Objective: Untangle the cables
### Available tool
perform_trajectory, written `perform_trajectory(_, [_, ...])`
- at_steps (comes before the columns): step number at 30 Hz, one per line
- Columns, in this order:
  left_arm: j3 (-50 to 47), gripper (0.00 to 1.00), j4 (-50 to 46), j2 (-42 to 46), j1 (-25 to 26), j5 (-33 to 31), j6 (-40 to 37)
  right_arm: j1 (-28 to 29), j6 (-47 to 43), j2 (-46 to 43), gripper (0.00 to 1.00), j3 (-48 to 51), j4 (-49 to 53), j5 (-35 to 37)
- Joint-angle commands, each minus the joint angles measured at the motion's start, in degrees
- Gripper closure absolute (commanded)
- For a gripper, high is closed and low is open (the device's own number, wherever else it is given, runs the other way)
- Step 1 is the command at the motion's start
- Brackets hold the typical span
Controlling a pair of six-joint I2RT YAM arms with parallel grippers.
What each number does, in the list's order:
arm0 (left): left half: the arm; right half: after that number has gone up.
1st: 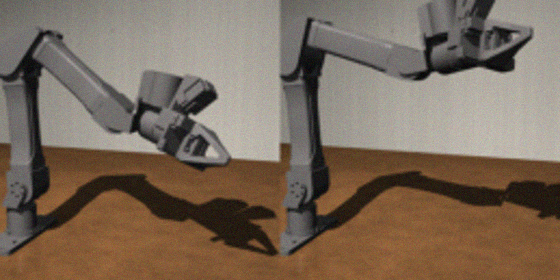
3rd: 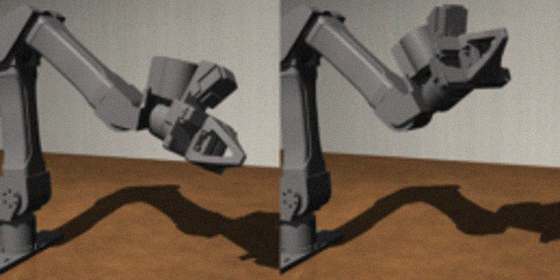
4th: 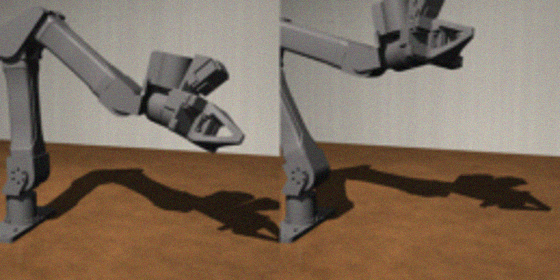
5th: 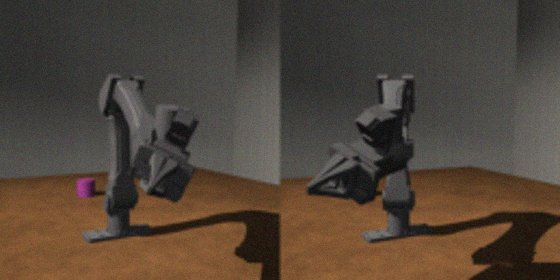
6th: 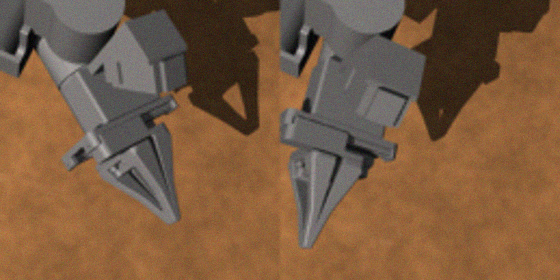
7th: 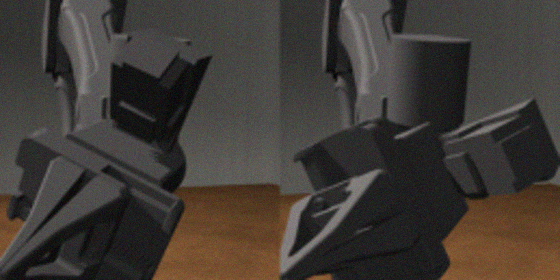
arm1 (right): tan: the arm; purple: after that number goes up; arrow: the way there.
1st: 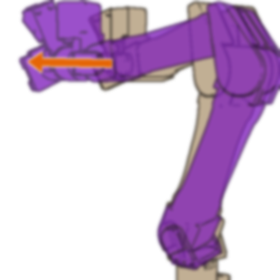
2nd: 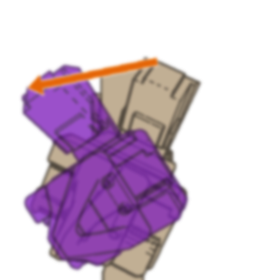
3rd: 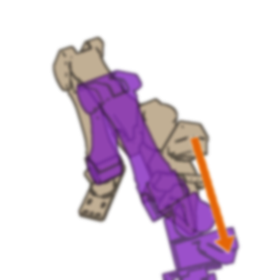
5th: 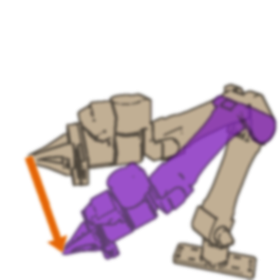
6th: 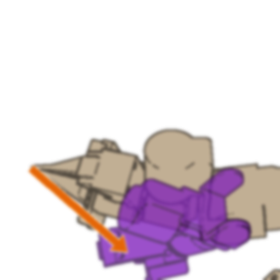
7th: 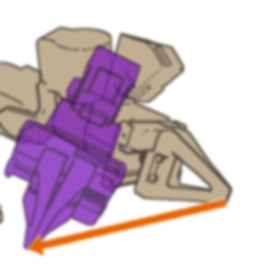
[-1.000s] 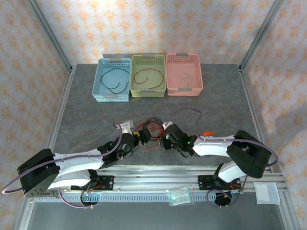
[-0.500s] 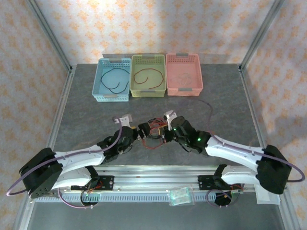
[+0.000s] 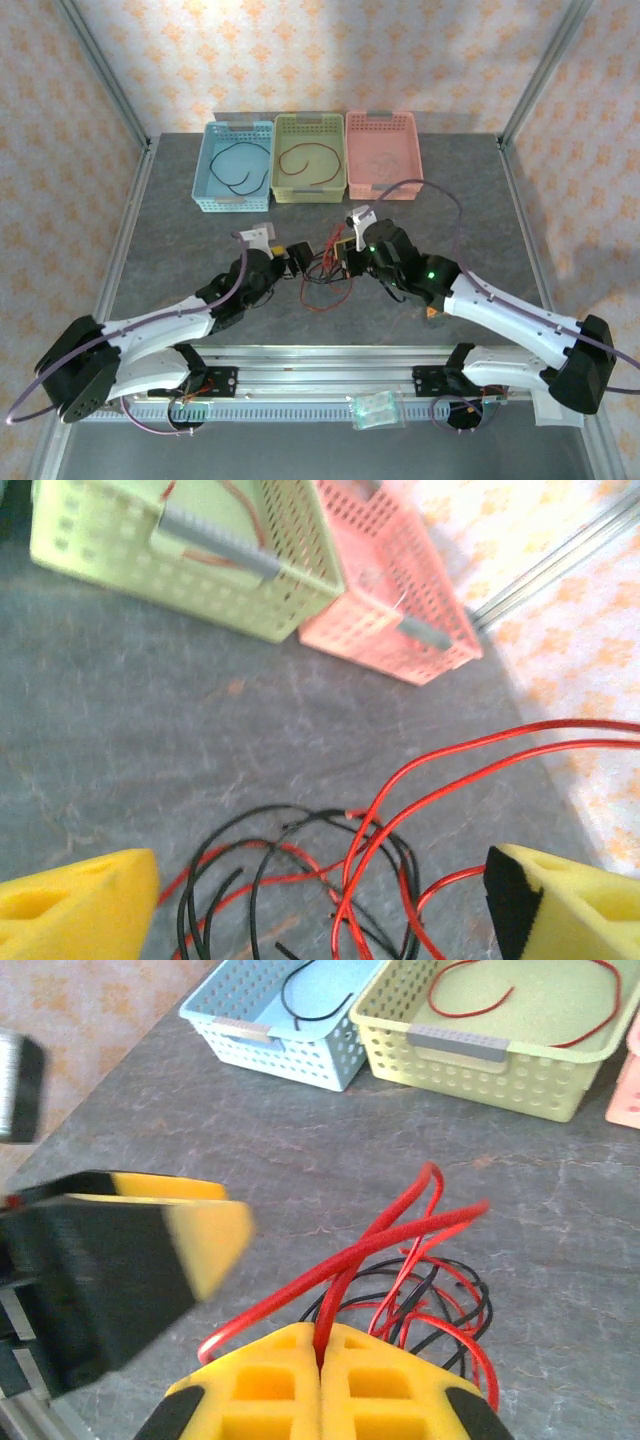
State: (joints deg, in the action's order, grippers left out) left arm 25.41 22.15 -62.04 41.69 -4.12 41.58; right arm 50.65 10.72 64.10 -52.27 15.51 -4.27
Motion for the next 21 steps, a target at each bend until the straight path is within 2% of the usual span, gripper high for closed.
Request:
perform_trajectory(1, [-0.96,0.16,0.86,3.69,-1.96,7.90,-6.33,-2.31,2.61,2.19,1.00,-3.27,4.22,-0.85])
perform_trajectory(5, [2.94,0.16,0.75,3.21,-2.58,20.71,-12.84,-4.76,5.28,4.81,1.00,-5.11,4.94,-6.15])
perform_trajectory(9, [6.14,0.14,0.96,0.07,-2.59,27.55,-15.83,-6.00,6.92,5.90,1.00,-5.21,3.75,-9.88])
perform_trajectory(15, [9.07,0.16,0.68,-6.38,-2.66,29.96,-18.20,-6.69,7.82,5.83,1.00,-4.62,3.04,-11.59])
perform_trajectory(21, [10.52,0.28,0.59,-9.30,-2.72,26.67,-18.72,-6.71,8.36,4.39,1.00,-3.90,2.95,-11.75])
